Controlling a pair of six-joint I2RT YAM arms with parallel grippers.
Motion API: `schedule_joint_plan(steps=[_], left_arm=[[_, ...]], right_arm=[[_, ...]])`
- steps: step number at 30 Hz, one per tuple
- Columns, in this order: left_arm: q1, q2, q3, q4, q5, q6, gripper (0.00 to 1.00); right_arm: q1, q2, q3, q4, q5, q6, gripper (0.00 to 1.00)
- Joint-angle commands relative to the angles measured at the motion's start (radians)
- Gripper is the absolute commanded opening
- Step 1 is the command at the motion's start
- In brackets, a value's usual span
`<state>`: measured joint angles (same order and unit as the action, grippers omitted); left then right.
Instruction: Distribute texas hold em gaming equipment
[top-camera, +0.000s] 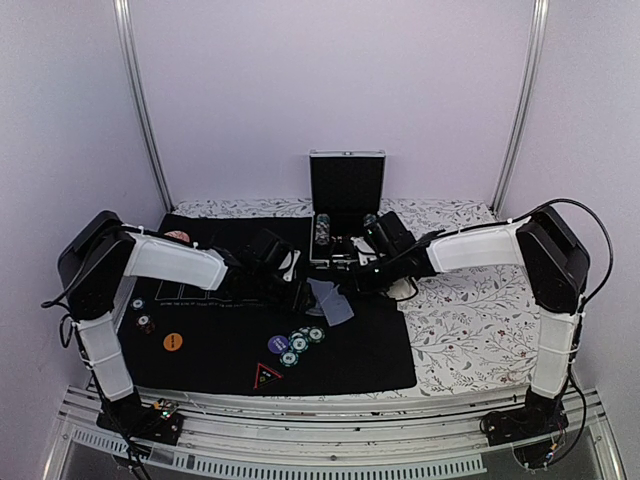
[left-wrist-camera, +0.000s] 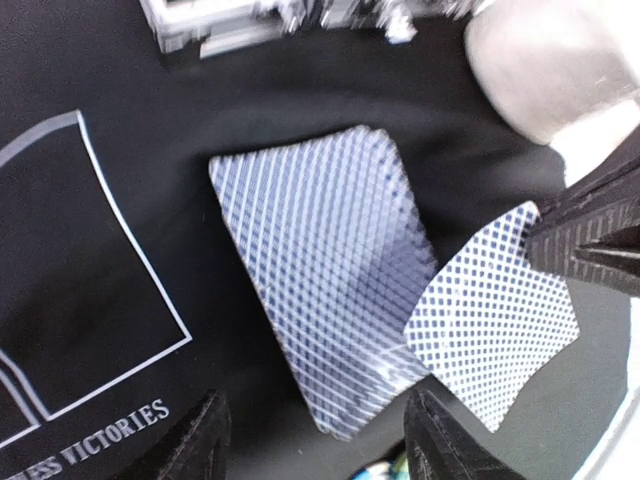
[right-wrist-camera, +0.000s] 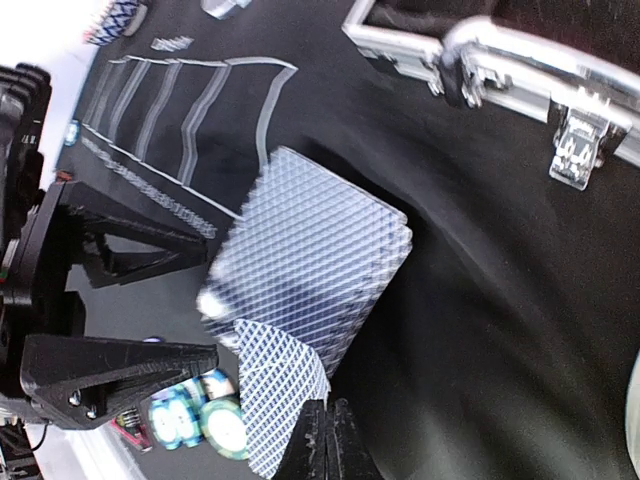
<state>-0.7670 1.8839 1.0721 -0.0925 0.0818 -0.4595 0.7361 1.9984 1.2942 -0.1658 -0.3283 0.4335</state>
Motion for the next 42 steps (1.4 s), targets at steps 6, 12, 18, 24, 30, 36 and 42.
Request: schedule_joint_plan(steps=[6, 12, 18, 24, 30, 36, 42], left_arm=[[0.022, -0.182, -0.033, -0.038, -0.019, 0.033, 0.64], [0.022, -0.41, -0.165, 0.072, 0.081, 0.01, 0.68], [0.023, -0.599, -0.387, 0.46, 0.286, -0.104, 0.86], [0.025, -0.612, -0.391, 0.446, 0.277, -0.116, 0.89], [0.025, -0.594, -0.389, 0.45, 0.252, -0.141, 0.71], [0.025, -0.593, -0.399, 0.466, 0.253, -0.152, 0.53], [0.026, -0.605, -0.401, 0.465, 0.254, -0.147, 0.19]], right_arm=[[-0.005, -0.165, -0.051, 0.007, -0.014, 0.005, 0.02], [0.009, -0.285, -0.137, 0.103, 0.056, 0.077, 0.02], [0.08, -0.352, -0.161, 0.242, 0.117, 0.148, 0.02], [0.143, -0.385, -0.143, 0.287, 0.176, 0.161, 0.02], [0.19, -0.384, -0.12, 0.304, 0.171, 0.166, 0.02], [0.213, -0.384, -0.112, 0.317, 0.165, 0.163, 0.02], [0.218, -0.384, -0.111, 0.33, 0.149, 0.159, 0.02]])
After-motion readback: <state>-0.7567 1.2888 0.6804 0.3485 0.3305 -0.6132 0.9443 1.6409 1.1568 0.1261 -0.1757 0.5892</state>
